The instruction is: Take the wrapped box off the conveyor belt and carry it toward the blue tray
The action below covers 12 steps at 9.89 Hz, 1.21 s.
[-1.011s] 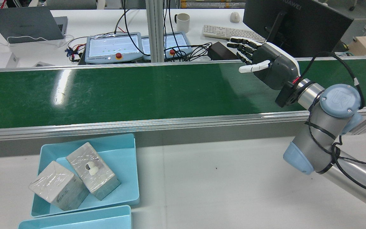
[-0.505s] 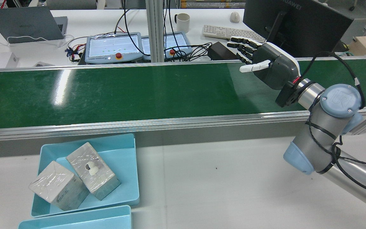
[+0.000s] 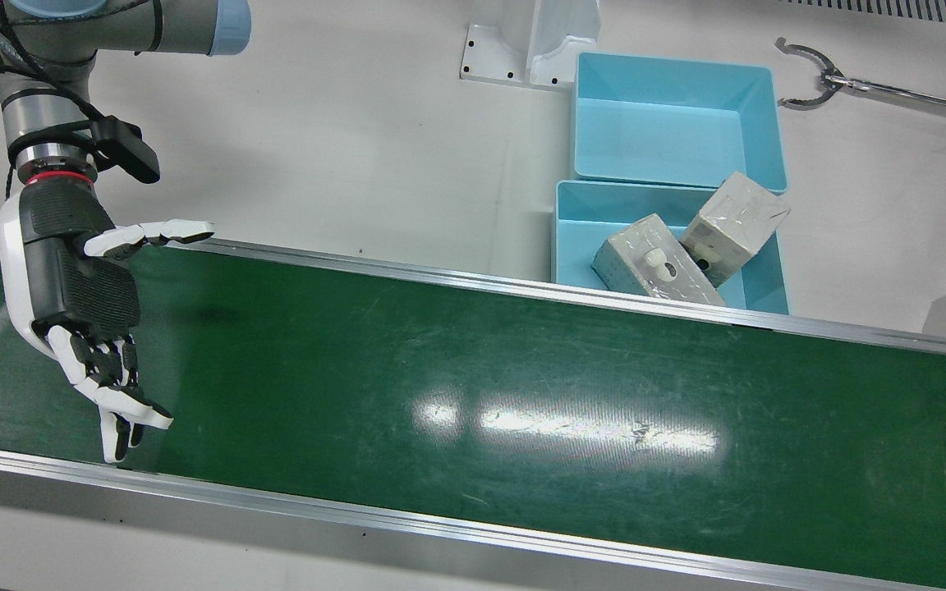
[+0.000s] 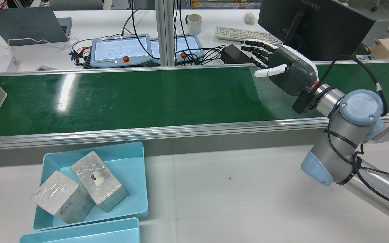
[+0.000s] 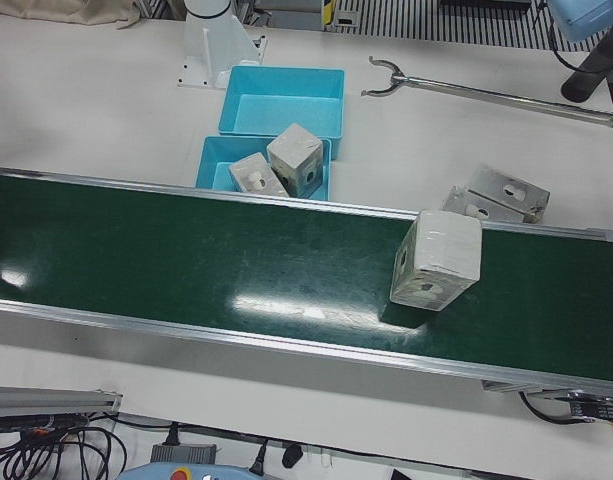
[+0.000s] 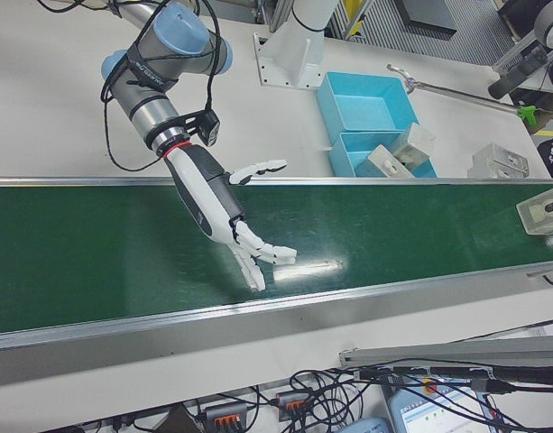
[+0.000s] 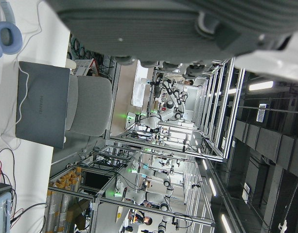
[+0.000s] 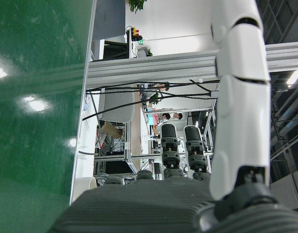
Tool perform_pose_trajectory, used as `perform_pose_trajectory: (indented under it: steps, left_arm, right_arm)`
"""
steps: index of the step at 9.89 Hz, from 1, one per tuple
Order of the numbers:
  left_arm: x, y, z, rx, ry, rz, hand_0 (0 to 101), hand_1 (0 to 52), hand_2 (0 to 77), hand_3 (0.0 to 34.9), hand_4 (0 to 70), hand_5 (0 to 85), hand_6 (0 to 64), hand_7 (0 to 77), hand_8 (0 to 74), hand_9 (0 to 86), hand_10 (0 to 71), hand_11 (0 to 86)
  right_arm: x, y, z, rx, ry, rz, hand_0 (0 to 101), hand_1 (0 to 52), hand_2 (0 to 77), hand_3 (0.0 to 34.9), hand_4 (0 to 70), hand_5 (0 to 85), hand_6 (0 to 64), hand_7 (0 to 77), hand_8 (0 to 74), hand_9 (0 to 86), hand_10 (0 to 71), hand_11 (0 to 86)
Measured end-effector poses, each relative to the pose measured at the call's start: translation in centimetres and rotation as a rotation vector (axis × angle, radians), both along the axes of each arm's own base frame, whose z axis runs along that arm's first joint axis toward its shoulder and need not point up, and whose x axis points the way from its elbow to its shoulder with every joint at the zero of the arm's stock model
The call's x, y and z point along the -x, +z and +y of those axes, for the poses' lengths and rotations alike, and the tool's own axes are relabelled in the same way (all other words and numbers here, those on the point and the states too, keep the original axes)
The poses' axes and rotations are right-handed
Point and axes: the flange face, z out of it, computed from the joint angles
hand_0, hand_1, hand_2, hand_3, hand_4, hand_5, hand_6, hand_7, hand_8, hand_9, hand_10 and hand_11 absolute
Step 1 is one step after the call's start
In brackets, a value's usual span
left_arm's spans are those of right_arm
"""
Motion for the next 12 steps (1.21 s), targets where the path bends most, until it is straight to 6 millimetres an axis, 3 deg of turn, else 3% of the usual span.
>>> perform_pose_trajectory:
  steps: [5, 6, 7, 8, 9, 11, 12]
  left_arm:
    - [0.00, 0.00, 0.00, 0.000, 0.000, 0.000, 0, 0.0, 1.1, 0.0, 0.0, 1.1, 0.0, 0.5, 0.5, 0.0, 0.5, 0.0]
    - [0.00, 0.00, 0.00, 0.000, 0.000, 0.000, 0, 0.0, 1.1, 0.0, 0.0, 1.1, 0.0, 0.5, 0.5, 0.0, 0.5, 0.0]
    - [0.00, 0.00, 0.00, 0.000, 0.000, 0.000, 0, 0.0, 0.5, 0.0, 0.0, 1.1, 0.0, 0.5, 0.5, 0.0, 0.5, 0.0]
    - [0.00, 0.00, 0.00, 0.000, 0.000, 0.000, 0, 0.0, 0.5, 0.0, 0.0, 1.1, 0.0, 0.5, 0.5, 0.0, 0.5, 0.0]
    - [0.00, 0.00, 0.00, 0.000, 0.000, 0.000, 0, 0.0, 0.5, 0.0, 0.0, 1.1, 0.0, 0.5, 0.5, 0.0, 0.5, 0.0]
    - [0.00, 0.00, 0.00, 0.000, 0.000, 0.000, 0, 0.0, 1.1, 0.0, 0.0, 1.1, 0.0, 0.5, 0.5, 0.0, 0.5, 0.0]
    - [0.00, 0.00, 0.00, 0.000, 0.000, 0.000, 0, 0.0, 1.1, 0.0, 0.0, 1.1, 0.0, 0.5, 0.5, 0.0, 0.5, 0.0]
  right_arm:
    - [0.63, -0.64, -0.37, -0.046, -0.003, -0.031, 49, 15.3, 13.6, 6.5, 10.9, 21.3, 4.9, 19.6, 0.0, 3.3, 0.0, 1.6]
    - [0.67, -0.63, -0.40, -0.053, -0.004, -0.034, 49, 12.0, 14.7, 5.9, 11.5, 21.3, 4.4, 20.7, 0.0, 3.3, 0.0, 1.6]
    - [0.67, -0.59, -0.40, -0.056, -0.004, -0.035, 49, 12.0, 14.7, 5.9, 11.5, 21.3, 4.4, 20.7, 0.0, 3.3, 0.0, 1.6]
    - [0.64, -0.57, -0.40, -0.057, -0.005, -0.035, 49, 16.9, 13.6, 5.9, 13.6, 21.8, 5.5, 21.8, 0.0, 4.4, 0.0, 1.6]
    - [0.49, -0.60, -0.42, -0.057, -0.003, -0.034, 49, 19.1, 18.5, 5.8, 15.3, 23.5, 6.0, 22.9, 0.0, 4.4, 0.0, 1.6]
    - [-0.03, -0.64, -0.39, -0.049, 0.002, -0.028, 49, 19.1, 18.5, 5.8, 15.3, 23.5, 6.0, 22.9, 0.0, 4.4, 0.0, 1.6]
    - [-0.31, -0.75, -0.30, -0.045, 0.005, -0.025, 51, 21.3, 22.9, 6.0, 16.4, 24.0, 6.5, 24.5, 0.0, 4.4, 0.0, 1.6]
